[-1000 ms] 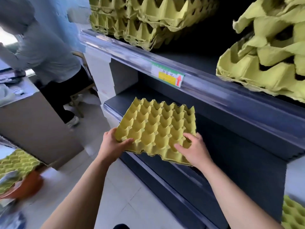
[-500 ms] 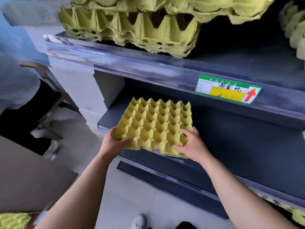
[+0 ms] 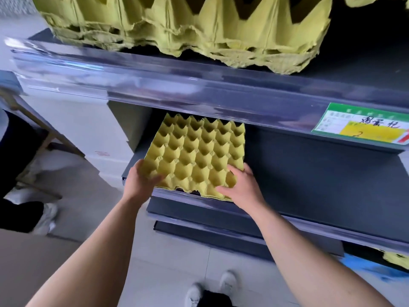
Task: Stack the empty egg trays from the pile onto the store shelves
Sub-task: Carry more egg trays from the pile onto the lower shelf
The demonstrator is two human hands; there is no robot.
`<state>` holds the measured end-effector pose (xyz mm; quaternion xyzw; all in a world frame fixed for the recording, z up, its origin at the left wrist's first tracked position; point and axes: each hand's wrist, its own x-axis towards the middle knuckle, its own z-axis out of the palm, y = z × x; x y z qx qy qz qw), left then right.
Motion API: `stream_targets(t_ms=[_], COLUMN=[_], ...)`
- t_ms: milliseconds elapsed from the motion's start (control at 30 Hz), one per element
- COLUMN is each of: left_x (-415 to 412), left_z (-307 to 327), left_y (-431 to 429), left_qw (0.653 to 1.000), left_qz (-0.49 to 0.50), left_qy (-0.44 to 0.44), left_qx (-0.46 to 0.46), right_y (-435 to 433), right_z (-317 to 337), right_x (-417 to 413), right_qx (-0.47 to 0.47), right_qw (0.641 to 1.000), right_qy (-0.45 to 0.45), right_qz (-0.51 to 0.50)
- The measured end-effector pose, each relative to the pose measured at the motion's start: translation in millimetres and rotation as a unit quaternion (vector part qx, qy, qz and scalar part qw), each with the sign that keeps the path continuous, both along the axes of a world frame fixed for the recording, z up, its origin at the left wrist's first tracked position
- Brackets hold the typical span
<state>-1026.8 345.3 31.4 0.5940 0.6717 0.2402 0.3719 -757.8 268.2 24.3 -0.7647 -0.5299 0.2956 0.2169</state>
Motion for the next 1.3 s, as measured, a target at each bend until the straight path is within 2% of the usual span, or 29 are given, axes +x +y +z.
stream_targets(t_ms=[300, 467, 633, 933, 1133, 1300], left_x=[0, 19, 65, 202, 326, 432], left_z=[-9, 12, 30, 42, 47, 46], left_y=[10, -16, -61, -158, -242, -320], left_qw=[0.996, 0.981, 0.962, 0.907, 0.865, 0.855], left_qz=[-0.014, -0.021, -0.124, -0.321, -0.419, -0.456], left_qy=[0.085, 0.175, 0.201, 0.184, 0.156, 0.115], left_qx=[-0.007, 0.081, 0.14, 0.203, 0.226, 0.22], right_y=[3, -23, -70, -199, -313, -405], right_z=[1, 18, 39, 72, 80, 76], right_x=[-7, 3, 25, 116, 208, 296], right_qx=[-0.018, 0.024, 0.061, 0.135, 0.122, 0.099], right_qw=[0.999, 0.996, 0.986, 0.956, 0.938, 0.928], right_qy=[-0.043, -0.088, -0.154, -0.232, -0.238, -0.226], right_qz=[0.011, 0.006, 0.001, -0.117, -0.222, -0.28])
